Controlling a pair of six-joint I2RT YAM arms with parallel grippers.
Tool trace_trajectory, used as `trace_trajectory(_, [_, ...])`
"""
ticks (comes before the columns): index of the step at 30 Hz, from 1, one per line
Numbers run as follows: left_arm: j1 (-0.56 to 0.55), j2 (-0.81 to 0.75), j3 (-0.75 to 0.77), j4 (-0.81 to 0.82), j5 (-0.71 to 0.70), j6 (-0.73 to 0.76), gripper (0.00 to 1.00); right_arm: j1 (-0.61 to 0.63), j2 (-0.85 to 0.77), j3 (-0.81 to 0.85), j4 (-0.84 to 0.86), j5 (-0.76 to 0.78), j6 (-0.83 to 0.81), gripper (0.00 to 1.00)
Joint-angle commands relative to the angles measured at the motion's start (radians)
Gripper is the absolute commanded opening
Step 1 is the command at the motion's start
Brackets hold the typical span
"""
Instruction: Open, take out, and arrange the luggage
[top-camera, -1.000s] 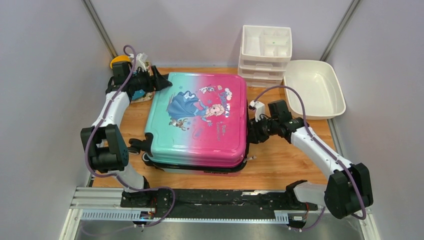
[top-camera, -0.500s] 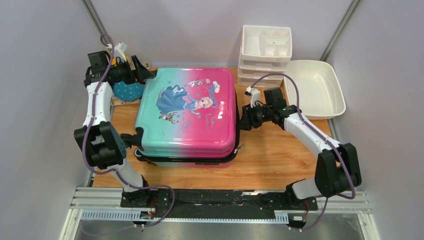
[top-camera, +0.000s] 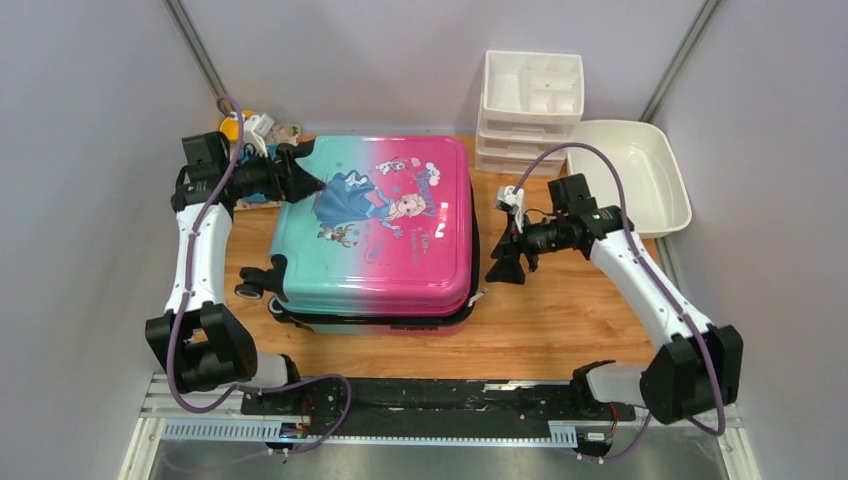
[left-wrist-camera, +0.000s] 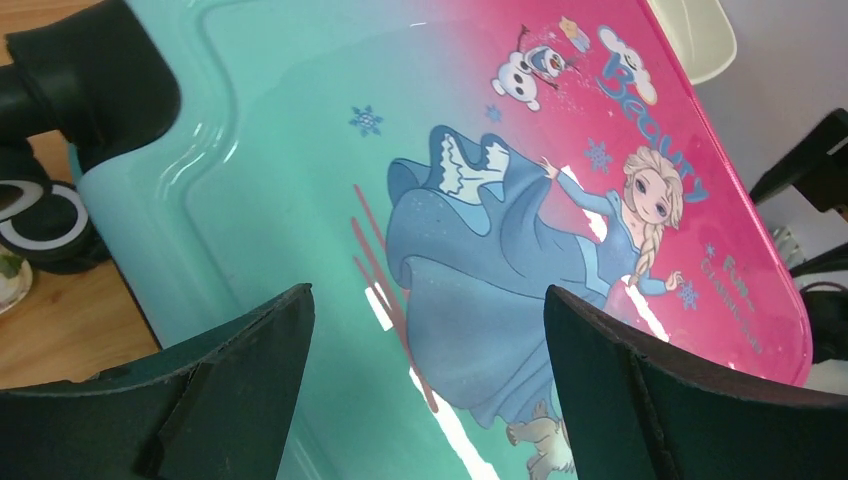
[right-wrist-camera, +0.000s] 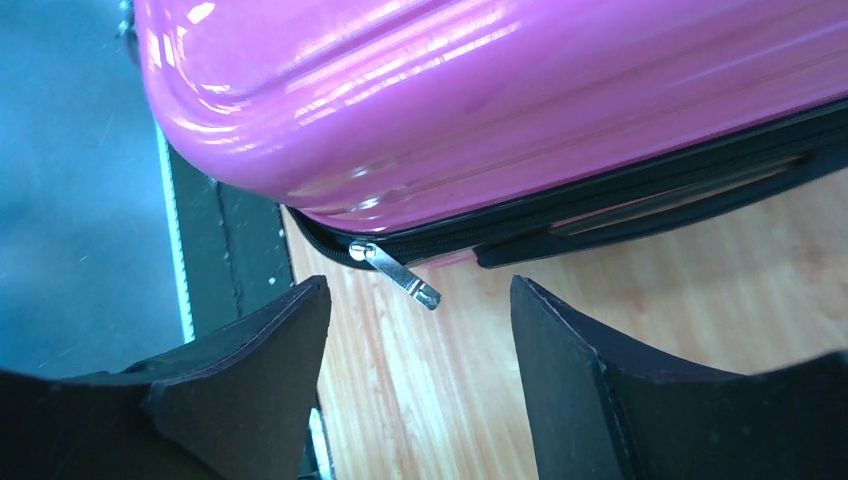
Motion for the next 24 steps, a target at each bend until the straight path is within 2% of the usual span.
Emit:
trace_trajectory(1, [-0.053,-0.073,-0.022,-0.006,-0.003,0.107,0.93,0.01,0.146,0.047,-0.162,-0.108,-0.227,0.7])
trace_trajectory(9, [-0.066,-0.087,-0.027,-0.016,-0.057,0.108,0.93,0.015,0.37,0.13,-0.291,-0.166,-0.36,0.68])
trace_trajectory(14, [-0.067,-0.085,-0.025,-0.013,-0.088,0.106,0.93,0.022,0.439,0.148,-0.467,-0.22,-0.477,0.65])
trace_trajectory(23, [-0.067,-0.085,-0.041,0.008,-0.099,0.089,0.93,0.035,0.479,0.118,-0.479,-0.266,-0.44,0.59])
trace_trajectory(24, [-0.067,-0.087,-0.041,0.01,-0.097,0.085,0.93,0.036,0.478,0.116,-0.478,-0.268,-0.434,0.56])
